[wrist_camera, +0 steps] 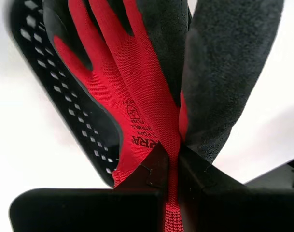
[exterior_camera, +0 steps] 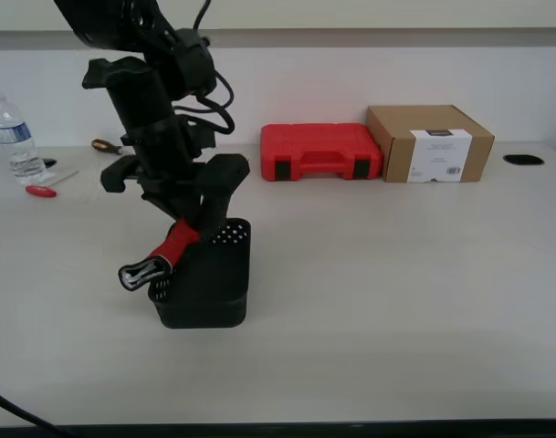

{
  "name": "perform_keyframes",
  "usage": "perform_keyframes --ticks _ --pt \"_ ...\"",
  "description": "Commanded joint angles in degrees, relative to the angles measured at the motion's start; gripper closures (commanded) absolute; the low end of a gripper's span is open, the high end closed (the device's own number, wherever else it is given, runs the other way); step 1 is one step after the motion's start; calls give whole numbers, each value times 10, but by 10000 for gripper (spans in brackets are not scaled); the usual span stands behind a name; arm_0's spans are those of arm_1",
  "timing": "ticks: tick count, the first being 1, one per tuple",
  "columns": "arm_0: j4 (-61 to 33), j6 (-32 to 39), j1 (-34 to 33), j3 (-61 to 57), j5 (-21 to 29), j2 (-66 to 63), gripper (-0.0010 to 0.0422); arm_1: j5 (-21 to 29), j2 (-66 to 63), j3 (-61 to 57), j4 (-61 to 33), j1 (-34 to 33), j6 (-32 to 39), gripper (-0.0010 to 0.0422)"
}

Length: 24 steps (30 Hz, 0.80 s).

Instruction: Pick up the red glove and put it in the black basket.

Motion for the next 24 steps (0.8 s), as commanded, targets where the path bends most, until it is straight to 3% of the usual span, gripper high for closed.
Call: perform_keyframes --ticks 1,8,24 --pt "1 2 0 1 0 0 412 -7 29 0 16 -1 -3 414" --pt "2 2 1 1 0 0 412 -2 104 3 28 -1 -6 413" --pt "1 2 0 1 0 0 412 -3 108 4 40 0 1 412"
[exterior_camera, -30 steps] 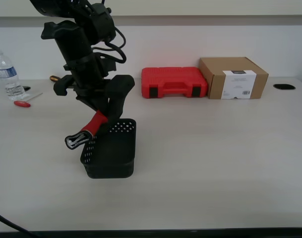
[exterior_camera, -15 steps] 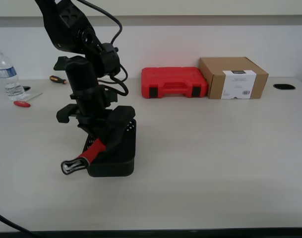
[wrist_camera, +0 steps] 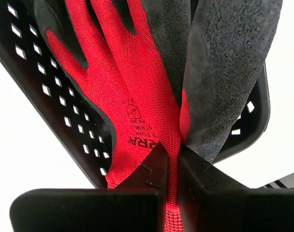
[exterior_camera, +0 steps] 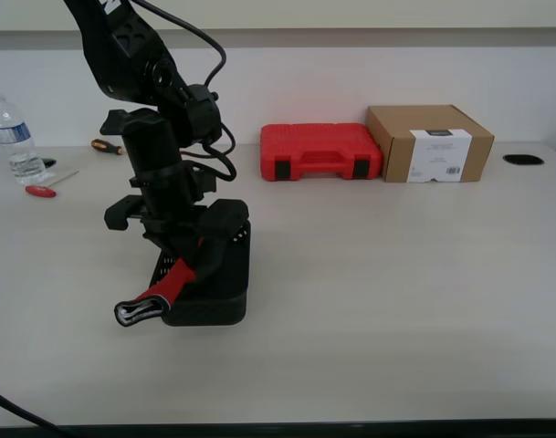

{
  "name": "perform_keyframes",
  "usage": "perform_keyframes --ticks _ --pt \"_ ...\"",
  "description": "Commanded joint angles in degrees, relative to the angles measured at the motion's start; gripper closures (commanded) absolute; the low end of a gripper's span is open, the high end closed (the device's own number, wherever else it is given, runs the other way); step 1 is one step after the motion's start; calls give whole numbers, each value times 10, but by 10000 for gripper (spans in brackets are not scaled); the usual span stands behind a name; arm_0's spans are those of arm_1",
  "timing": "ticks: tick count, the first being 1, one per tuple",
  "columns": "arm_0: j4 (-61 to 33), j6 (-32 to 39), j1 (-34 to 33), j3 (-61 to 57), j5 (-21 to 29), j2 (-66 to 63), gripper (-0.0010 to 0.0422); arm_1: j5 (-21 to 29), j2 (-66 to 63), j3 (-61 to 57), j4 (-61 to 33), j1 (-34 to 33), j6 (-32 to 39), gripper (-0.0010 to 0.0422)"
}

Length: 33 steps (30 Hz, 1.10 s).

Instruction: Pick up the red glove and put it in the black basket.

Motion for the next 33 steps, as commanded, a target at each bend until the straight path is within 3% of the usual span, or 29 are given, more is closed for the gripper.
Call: perform_keyframes --ticks 1,3,6,12,13,17,19,20,22,27,29,30,33 --pt "1 2 0 1 0 0 412 -1 0 2 5 1 8 412" --pt "1 2 0 1 0 0 412 3 4 10 2 1 13 406" --pt "1 2 0 1 0 0 412 -2 4 16 0 1 11 363" --pt "1 2 0 1 0 0 412 -17 3 55 -71 3 -6 181" --pt "1 2 0 1 0 0 412 -17 3 68 -87 4 -2 190" --pt "1 2 0 1 0 0 412 -30 3 120 -122 6 16 305" --pt "1 2 0 1 0 0 412 -47 3 172 -189 22 55 419" --pt "1 2 0 1 0 0 412 -67 3 186 -208 29 65 412" --pt "1 2 0 1 0 0 412 -116 -1 233 -276 68 94 355" --pt "0 2 0 1 0 0 412 -139 -63 285 -297 179 111 163" --pt "-1 2 0 1 0 0 412 -140 -88 302 -306 219 134 199" --pt "-1 2 0 1 0 0 412 -144 -114 312 -304 250 141 270" --pt "-1 2 0 1 0 0 412 -140 -169 326 -273 298 161 412"
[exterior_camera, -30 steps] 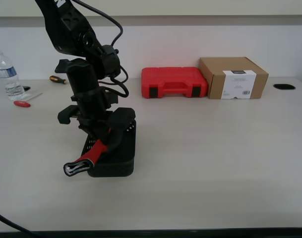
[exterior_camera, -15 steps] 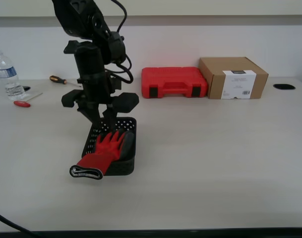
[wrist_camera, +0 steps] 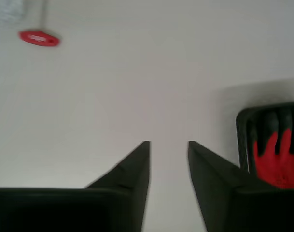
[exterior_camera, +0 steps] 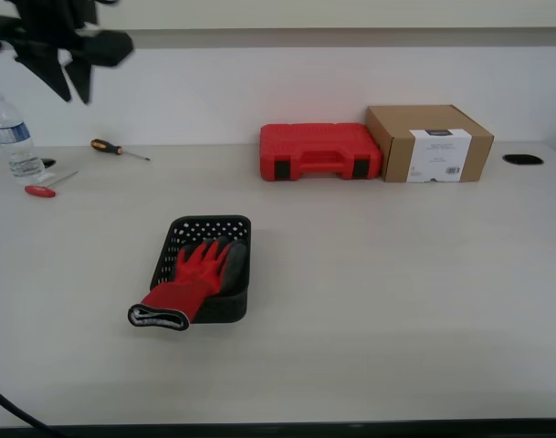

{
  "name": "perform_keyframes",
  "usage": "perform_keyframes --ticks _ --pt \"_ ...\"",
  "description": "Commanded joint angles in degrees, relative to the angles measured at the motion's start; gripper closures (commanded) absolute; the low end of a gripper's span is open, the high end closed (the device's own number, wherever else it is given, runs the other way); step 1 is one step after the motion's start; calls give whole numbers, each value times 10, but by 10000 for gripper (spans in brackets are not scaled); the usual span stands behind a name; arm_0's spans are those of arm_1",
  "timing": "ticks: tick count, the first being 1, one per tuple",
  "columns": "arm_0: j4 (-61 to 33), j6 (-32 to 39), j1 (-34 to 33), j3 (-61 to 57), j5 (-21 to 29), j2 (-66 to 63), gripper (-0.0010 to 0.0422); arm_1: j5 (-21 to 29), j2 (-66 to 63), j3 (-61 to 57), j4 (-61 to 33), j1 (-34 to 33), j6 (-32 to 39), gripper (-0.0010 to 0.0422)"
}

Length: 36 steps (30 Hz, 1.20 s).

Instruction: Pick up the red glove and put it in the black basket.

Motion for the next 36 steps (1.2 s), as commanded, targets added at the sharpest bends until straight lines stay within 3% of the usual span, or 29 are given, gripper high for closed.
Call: perform_keyframes --ticks 1,5,7,14,36 --pt "3 1 0 1 0 0 412 7 -56 13 41 37 21 413" --pt "-3 2 0 1 0 0 412 15 -129 39 98 48 47 414" --pt "-11 2 0 1 0 0 412 38 -132 61 99 48 43 414" --pt "-13 2 0 1 0 0 412 50 -132 65 100 48 42 413" --pt "-13 2 0 1 0 0 412 50 -132 65 101 48 42 413"
